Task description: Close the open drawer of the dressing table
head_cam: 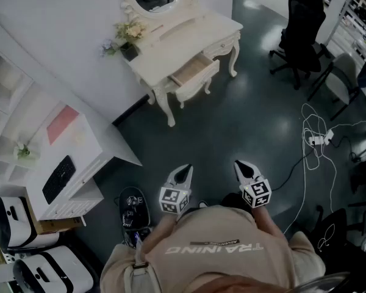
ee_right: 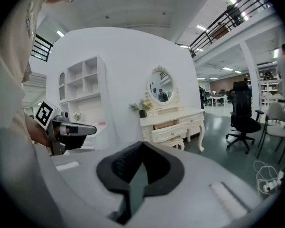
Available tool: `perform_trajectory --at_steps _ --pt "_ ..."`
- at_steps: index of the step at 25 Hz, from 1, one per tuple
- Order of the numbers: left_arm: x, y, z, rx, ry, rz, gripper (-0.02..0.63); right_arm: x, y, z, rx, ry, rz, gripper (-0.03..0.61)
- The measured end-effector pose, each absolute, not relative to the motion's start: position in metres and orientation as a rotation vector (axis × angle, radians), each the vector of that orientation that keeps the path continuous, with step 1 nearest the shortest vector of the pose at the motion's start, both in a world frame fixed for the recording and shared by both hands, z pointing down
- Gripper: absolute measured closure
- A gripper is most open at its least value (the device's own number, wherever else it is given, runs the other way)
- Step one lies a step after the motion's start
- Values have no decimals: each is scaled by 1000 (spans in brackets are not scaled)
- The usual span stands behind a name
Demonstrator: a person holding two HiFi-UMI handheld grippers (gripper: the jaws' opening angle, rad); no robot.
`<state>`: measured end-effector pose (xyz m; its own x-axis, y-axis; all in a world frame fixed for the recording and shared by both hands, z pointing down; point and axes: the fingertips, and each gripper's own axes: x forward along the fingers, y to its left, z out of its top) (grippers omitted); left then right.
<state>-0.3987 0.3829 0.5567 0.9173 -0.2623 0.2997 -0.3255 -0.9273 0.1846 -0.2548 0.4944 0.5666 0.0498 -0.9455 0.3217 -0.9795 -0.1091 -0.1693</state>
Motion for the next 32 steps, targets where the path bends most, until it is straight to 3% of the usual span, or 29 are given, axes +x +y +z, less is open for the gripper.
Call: perform_trajectory --at_steps 16,32 --pt "-355 335 569 2806 -497 366 606 -202 462 557 2217 -1997 513 574" --pt "-160 331 543 2758 -656 413 606 -41 417 597 1909 -2243 596 574"
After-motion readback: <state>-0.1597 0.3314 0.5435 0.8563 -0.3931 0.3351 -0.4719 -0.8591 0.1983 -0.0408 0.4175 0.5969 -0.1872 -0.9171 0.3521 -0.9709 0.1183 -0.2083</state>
